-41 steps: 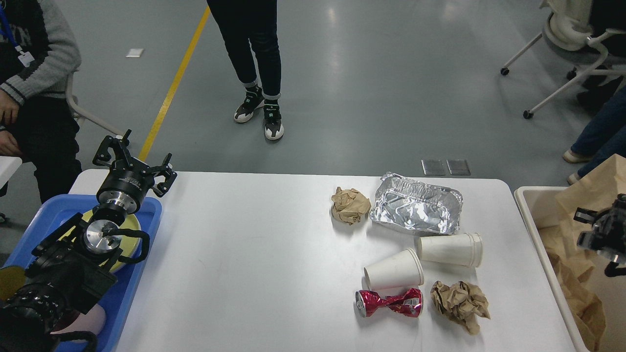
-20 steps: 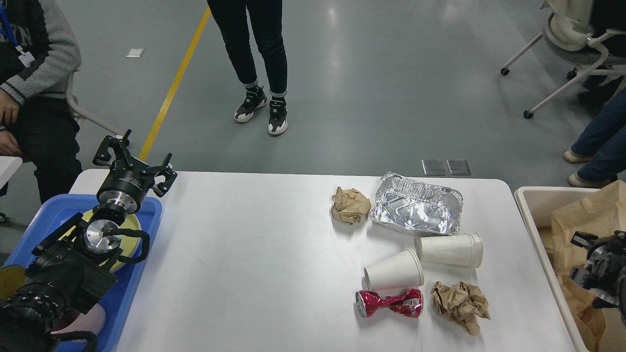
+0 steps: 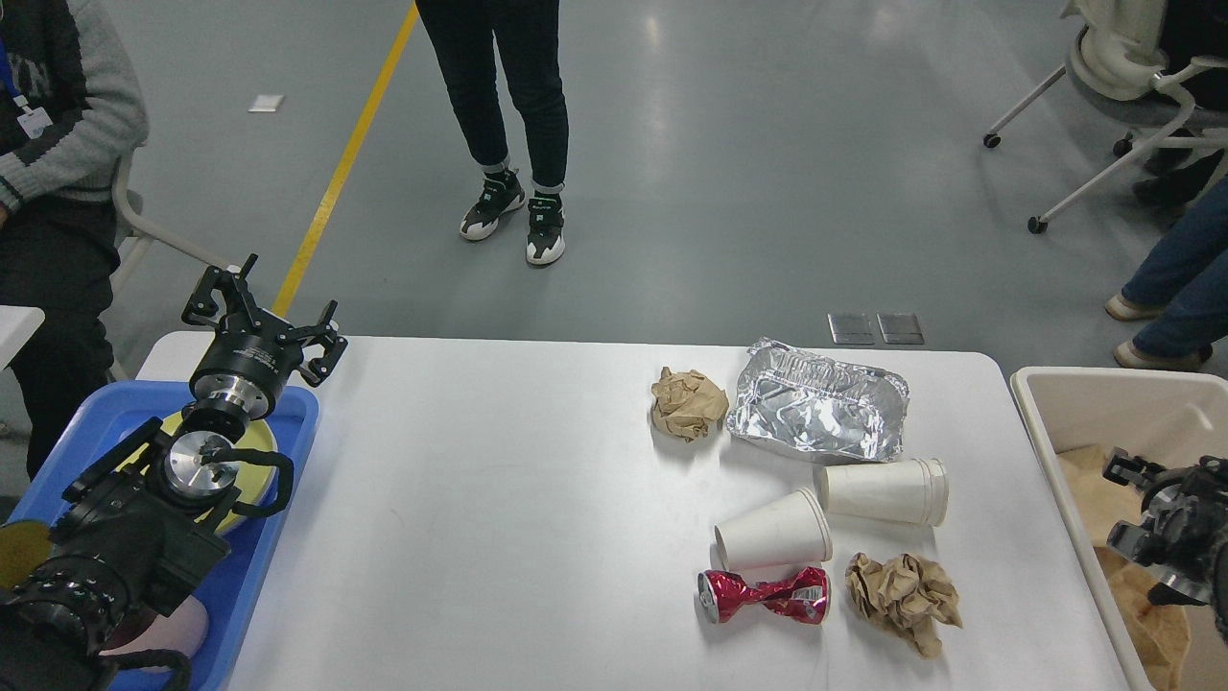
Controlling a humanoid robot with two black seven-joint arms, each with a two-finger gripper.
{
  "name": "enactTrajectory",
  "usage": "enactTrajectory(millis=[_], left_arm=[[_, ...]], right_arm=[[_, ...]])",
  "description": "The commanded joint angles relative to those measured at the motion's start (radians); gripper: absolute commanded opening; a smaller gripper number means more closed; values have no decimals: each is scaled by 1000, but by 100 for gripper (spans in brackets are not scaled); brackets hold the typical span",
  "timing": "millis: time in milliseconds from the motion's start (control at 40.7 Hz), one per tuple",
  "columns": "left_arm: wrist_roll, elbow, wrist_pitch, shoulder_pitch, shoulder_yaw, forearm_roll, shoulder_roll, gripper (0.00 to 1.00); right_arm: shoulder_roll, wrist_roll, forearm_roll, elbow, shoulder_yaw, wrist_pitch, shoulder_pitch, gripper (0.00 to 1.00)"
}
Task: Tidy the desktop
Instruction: 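Open the right gripper to drop the bag into the bin, then move the right gripper to the crumpled brown paper beside the cups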
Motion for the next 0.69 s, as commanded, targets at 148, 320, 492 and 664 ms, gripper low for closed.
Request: enactTrajectory(millis=[148,320,492,664], left_arm=[[0,0,0,0,0,0,0,98],[2,0,-3,0,0,0,0,98],[2,0,-2,0,0,0,0,98],[2,0,-3,0,0,0,0,98]], right_arm=[[15,1,3,107,200,18,191,100],[-26,1,-3,241,345,54,339,100],[-28,3,-89,337,333,321,611,100],[54,11,-272,699,329,539,916,100]])
